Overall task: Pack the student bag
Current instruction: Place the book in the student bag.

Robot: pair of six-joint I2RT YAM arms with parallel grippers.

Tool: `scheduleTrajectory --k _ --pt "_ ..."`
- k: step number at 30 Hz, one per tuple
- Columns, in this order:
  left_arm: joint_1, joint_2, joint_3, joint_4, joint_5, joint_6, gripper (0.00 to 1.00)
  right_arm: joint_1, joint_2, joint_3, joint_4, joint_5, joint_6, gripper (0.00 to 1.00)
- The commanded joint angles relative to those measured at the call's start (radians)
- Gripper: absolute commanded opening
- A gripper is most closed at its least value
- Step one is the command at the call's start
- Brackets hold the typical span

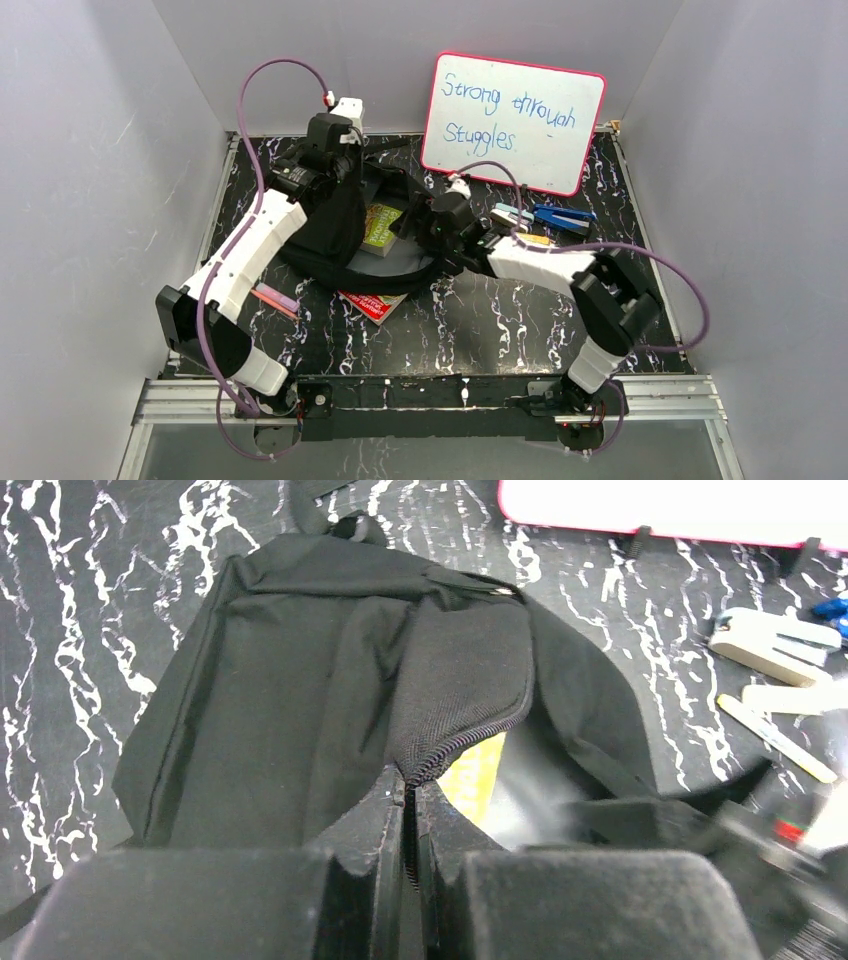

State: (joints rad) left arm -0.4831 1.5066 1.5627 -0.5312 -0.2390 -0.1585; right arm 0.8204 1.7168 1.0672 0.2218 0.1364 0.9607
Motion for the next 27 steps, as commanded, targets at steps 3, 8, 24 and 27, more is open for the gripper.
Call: scheduleTrajectory --k 3,8,24,27 --pt "0.146 -0.048 -0.027 0.077 0.003 -0.05 0.0 0.003 -0.262 -0.126 -0.054 0.148 -0.158 0.88" --pt "0.245 0.003 0.059 0.093 0.041 -0.065 0.0 0.003 -0.415 -0.22 -0.121 0.186 -0.192 0.87" --pt "0.367 0.153 0.144 0.168 0.22 -0.116 0.25 0.003 -0.566 -0.448 -0.149 0.118 -0.172 0.78" --pt "0.367 0.095 0.038 0.174 0.295 -0.138 0.41 0.003 -0.563 -0.461 -0.136 0.093 -0.159 0.78"
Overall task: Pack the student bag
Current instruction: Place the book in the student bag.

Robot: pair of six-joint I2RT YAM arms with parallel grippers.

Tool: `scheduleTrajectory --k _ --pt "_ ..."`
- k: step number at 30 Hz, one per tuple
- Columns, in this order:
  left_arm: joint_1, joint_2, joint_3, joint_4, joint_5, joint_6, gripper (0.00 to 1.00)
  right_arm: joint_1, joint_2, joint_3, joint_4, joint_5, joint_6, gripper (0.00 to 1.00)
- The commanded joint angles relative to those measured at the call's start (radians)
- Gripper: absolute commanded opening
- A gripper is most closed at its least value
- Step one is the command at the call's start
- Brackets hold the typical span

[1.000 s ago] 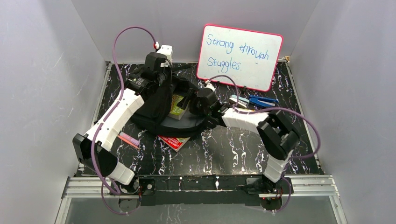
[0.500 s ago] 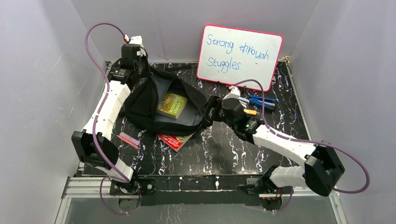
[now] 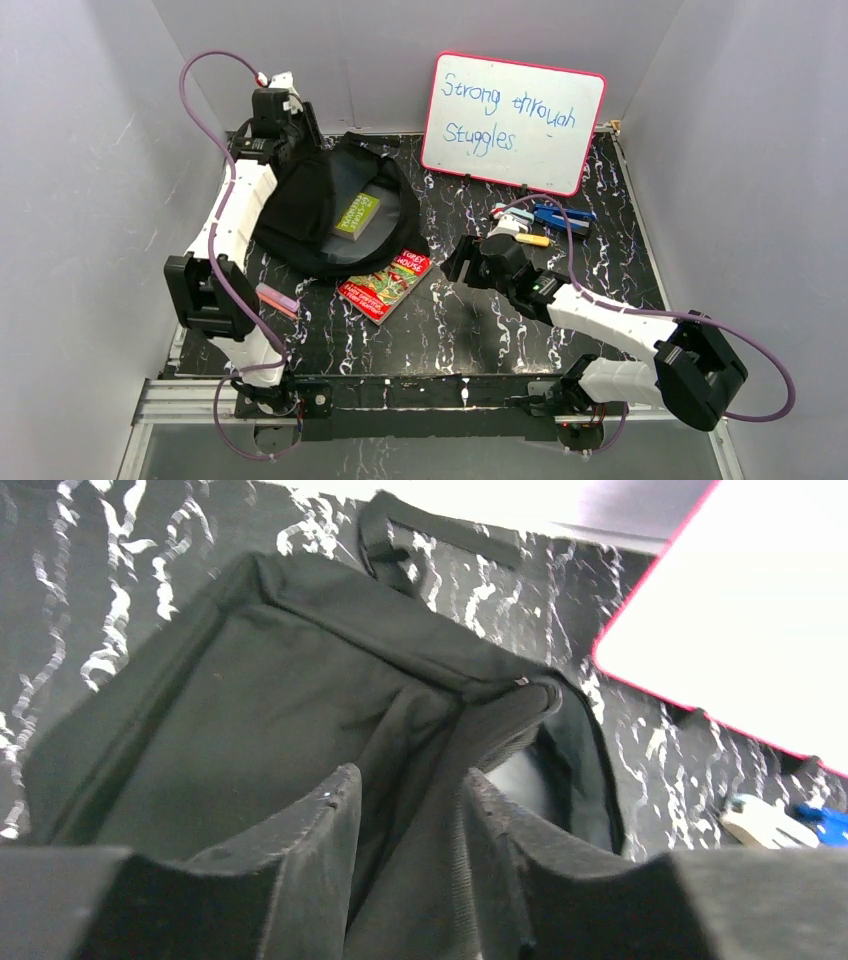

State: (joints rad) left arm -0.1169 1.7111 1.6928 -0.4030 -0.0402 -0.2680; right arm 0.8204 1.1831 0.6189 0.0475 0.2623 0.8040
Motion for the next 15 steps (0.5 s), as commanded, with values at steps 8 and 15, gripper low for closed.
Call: scheduleTrajectory --k 8,15 --pt "-0.077 -0.439 -0.499 0.085 0.134 -0.133 0.48 0.003 0.05 -0.022 0.133 -0.086 0.05 0.77" --pt "-0.237 -0.709 -0.787 0.061 0.073 -0.236 0.5 0.003 0.135 -0.014 0.201 -0.148 0.08 0.77"
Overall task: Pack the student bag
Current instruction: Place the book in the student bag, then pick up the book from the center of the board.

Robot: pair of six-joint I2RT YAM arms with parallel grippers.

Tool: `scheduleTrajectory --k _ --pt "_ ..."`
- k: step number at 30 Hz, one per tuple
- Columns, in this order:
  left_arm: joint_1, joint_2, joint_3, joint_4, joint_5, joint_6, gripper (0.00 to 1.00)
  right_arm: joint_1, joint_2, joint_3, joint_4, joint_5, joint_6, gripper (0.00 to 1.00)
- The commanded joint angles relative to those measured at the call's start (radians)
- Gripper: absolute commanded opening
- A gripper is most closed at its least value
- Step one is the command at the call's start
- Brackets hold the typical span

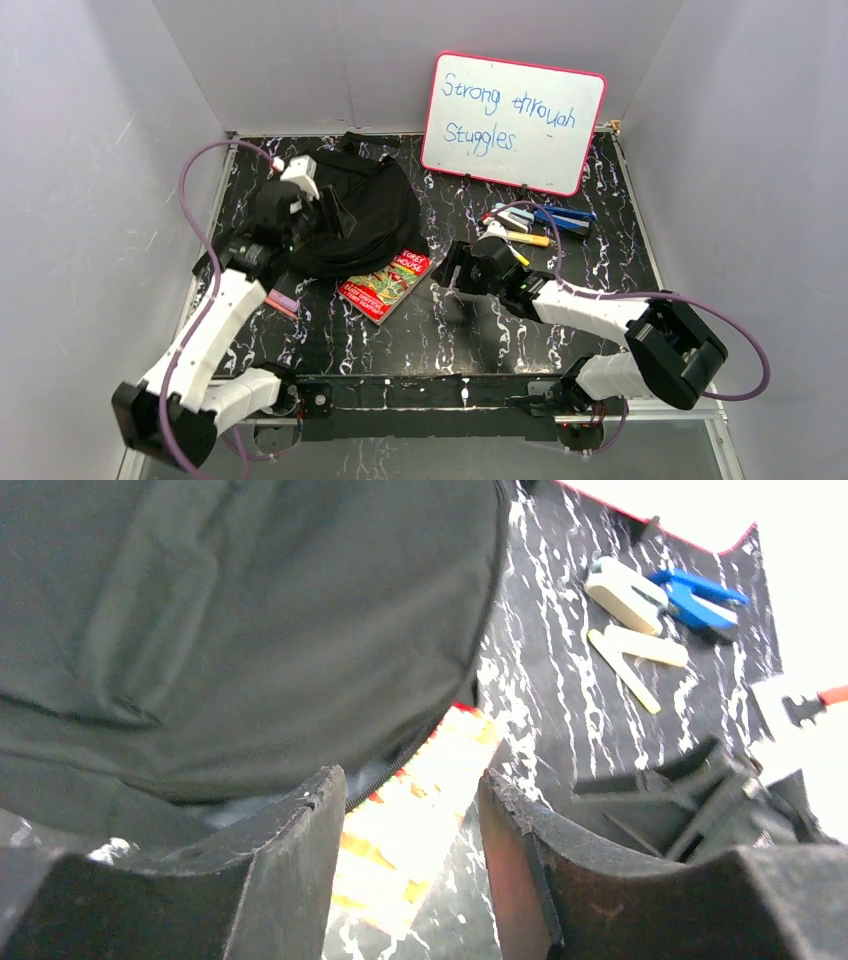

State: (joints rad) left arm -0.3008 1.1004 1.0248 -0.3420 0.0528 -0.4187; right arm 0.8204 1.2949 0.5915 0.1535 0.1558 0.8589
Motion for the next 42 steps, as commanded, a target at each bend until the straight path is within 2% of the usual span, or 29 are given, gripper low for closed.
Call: scheduleTrajectory --k 1,6,17,26,42 --pt "-0.067 -0.11 -0.155 0.008 -0.011 -0.102 0.5 0.003 0.03 0.01 0.102 -0.046 0.03 0.77" --pt "-0.095 -0.093 -0.301 0.116 0.058 -0.161 0.5 0.003 0.04 0.003 0.11 -0.061 0.03 0.77" --pt "-0.127 0.027 -0.439 0.286 -0.156 -0.147 0.49 0.003 -0.036 0.001 0.05 -0.042 0.001 0.83" --pt "-0.143 0.182 -0.449 0.337 -0.22 -0.137 0.49 0.002 -0.079 -0.003 0.0 -0.044 -0.038 0.85" --pt "-0.215 0.235 -0.547 0.374 -0.12 -0.148 0.48 0.002 -0.094 -0.019 0.003 -0.05 -0.017 0.86"
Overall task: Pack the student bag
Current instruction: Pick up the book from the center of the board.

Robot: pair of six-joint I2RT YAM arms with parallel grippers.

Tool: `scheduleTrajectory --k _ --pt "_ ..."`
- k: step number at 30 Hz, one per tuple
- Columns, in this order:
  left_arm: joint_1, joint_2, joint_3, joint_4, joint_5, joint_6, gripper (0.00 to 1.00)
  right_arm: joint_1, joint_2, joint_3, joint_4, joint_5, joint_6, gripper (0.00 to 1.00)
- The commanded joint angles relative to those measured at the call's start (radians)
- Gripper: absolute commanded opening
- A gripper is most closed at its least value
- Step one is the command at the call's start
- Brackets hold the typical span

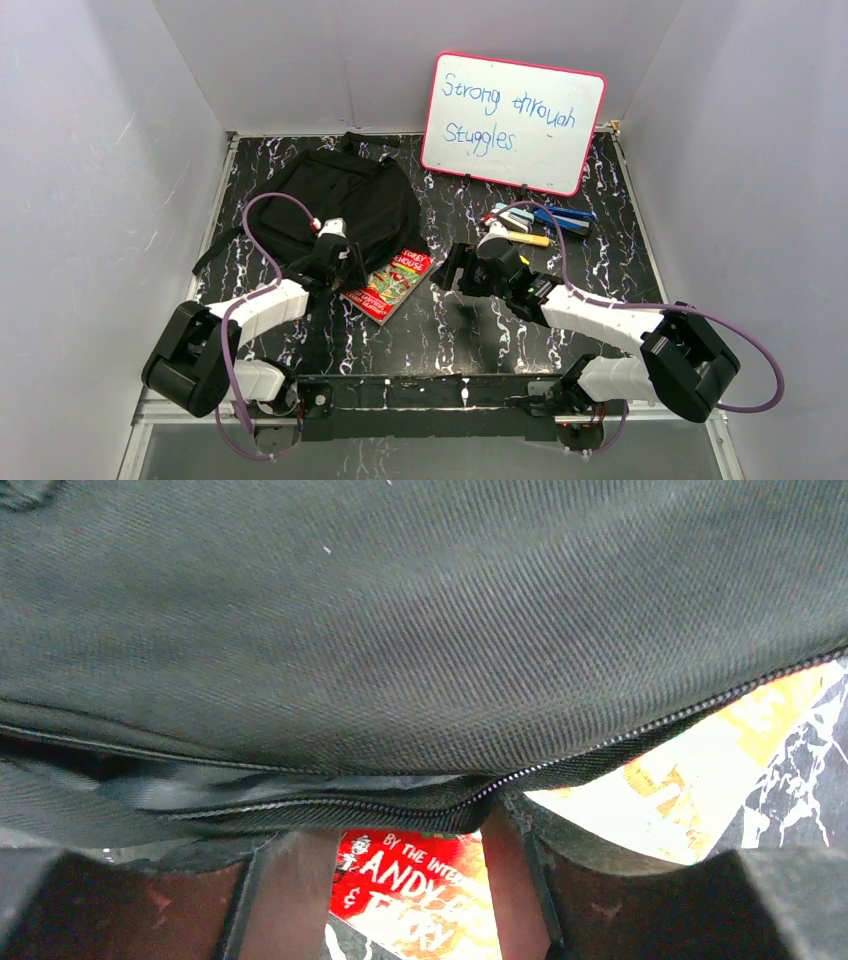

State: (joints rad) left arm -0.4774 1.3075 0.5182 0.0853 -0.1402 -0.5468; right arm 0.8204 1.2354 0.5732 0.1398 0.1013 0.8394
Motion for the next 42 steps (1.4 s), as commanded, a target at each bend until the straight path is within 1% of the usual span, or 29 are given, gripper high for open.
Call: scheduleTrajectory --k 1,9,12,14,17,19,21,27,31,36,39,42 --pt "-0.057 0.031 -0.038 -0.053 0.083 -0.031 0.48 0.002 -0.039 0.0 0.01 0.008 0.003 0.86" --pt "-0.264 0.088 0.021 -0.031 0.066 -0.13 0.48 0.001 -0.102 -0.019 -0.075 0.135 0.04 0.87" --pt "-0.315 0.145 0.054 0.003 0.065 -0.146 0.48 0.0 -0.126 -0.034 -0.105 0.167 0.051 0.87" --pt "-0.33 0.188 0.083 0.016 0.061 -0.151 0.48 -0.007 -0.137 -0.035 -0.13 0.176 0.047 0.87" --pt "-0.331 0.216 0.127 -0.024 -0.006 -0.168 0.49 -0.051 -0.139 -0.026 -0.138 0.125 0.003 0.86" --pt "-0.331 0.219 0.145 -0.037 -0.074 -0.17 0.5 -0.099 -0.123 -0.016 -0.173 0.064 -0.031 0.86" --pt "-0.324 0.22 0.159 -0.042 -0.115 -0.179 0.51 -0.143 -0.102 -0.007 -0.16 -0.008 -0.076 0.86" --pt "-0.313 0.213 0.185 -0.061 -0.2 -0.219 0.55 -0.203 0.028 0.072 -0.147 -0.128 -0.192 0.86" --pt "-0.292 0.239 0.187 0.004 -0.163 -0.199 0.57 -0.205 0.146 0.13 -0.088 -0.185 -0.213 0.85" --pt "-0.288 0.323 0.222 0.08 -0.099 -0.142 0.57 -0.205 0.261 0.186 -0.043 -0.213 -0.221 0.79" --pt "-0.289 0.378 0.241 0.132 -0.031 -0.108 0.57 -0.206 0.298 0.213 -0.053 -0.227 -0.225 0.78" --pt "-0.292 0.411 0.251 0.175 0.034 -0.076 0.56 -0.205 0.293 0.205 -0.081 -0.207 -0.225 0.78"
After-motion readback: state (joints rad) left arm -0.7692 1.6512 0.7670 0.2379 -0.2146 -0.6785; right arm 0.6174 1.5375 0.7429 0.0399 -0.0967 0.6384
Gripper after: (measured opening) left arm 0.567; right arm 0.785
